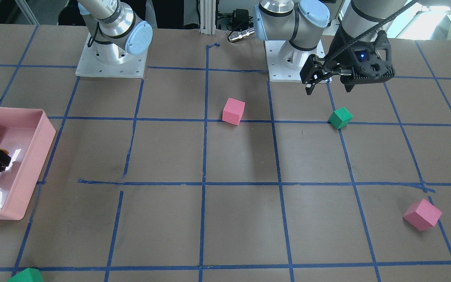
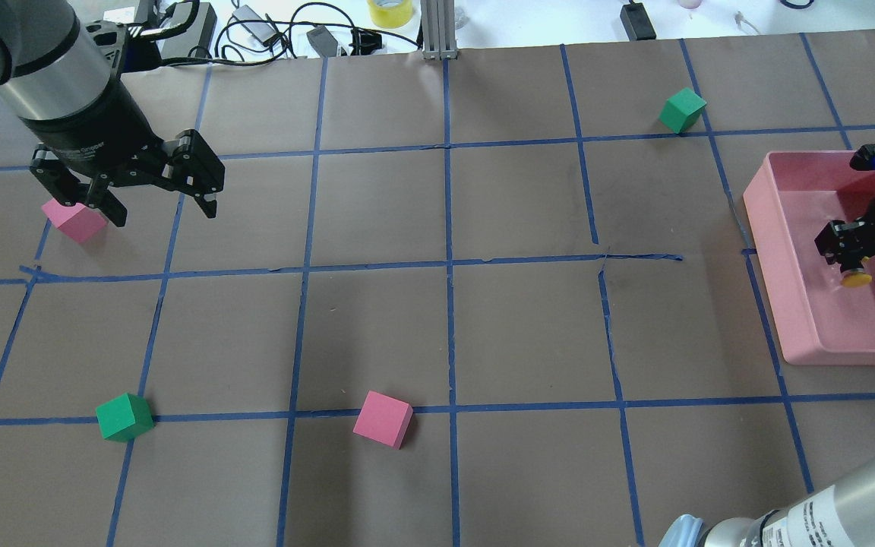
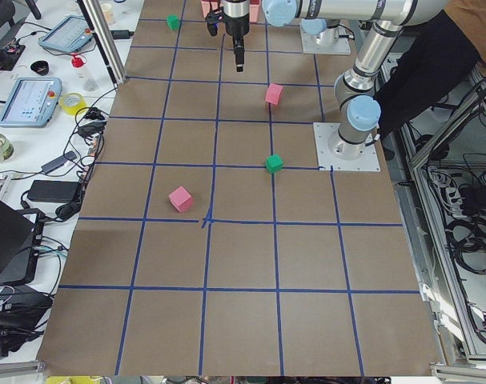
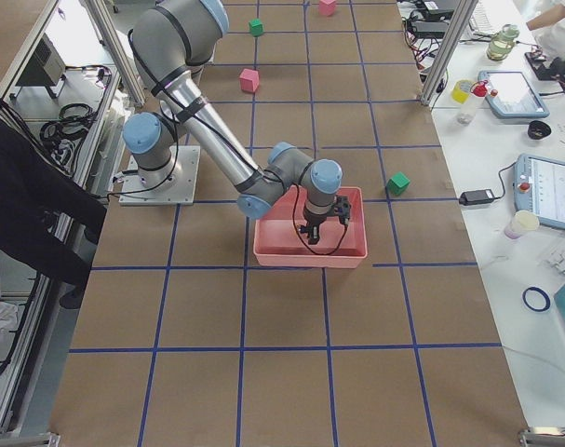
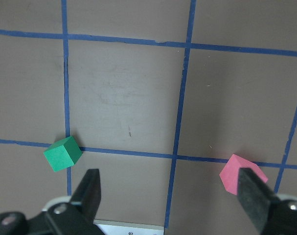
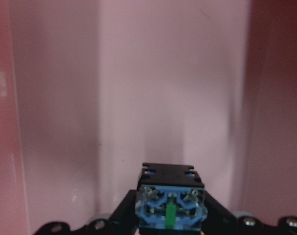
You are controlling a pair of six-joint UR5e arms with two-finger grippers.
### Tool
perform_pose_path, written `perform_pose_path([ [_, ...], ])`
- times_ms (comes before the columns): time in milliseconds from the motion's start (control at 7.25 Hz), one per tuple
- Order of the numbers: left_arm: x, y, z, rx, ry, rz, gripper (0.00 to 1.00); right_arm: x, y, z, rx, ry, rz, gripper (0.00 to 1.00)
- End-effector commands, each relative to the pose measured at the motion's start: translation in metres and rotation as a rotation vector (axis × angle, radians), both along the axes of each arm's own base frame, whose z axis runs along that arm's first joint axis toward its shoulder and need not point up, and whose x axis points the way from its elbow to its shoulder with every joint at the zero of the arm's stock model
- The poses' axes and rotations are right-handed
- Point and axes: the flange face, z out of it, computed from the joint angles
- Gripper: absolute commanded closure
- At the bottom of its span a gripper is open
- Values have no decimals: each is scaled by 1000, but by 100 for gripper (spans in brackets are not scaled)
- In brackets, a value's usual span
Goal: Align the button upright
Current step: 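Lift the switch out of the bin and carry it to the table center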
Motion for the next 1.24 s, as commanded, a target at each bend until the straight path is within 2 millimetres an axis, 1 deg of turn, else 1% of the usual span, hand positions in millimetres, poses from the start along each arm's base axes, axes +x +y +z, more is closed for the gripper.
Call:
perform_pose_path([
  [0,1,0,1,-2,1,-2,0,23,-26,89,-16,14,40,100],
  [138,0,4,3,-3,-3,-7,0,46,-48,136,-4,14,45,100],
  [276,-1,15,-3,12,-7,4,0,81,-65,184,18,28,28,100],
  [414,-2,35,-3,7,-8,8,0,124,-75,204,26,27,40,100],
  [552,-5,56,-2,-6,4,4,0,172,-82,203,23,16,26,100],
  [690,-6,70,0,-15,5,4,0,245,-89,197,21,8,27,100],
  [828,-6,80,-5,-9,2,-3,0,316,-86,195,11,-2,34,100],
  [966,-8,90,-13,1,5,-6,0,378,-84,181,9,-52,-4,100],
  [1103,-8,97,-22,11,7,-6,0,442,-88,160,-24,-78,-22,100],
])
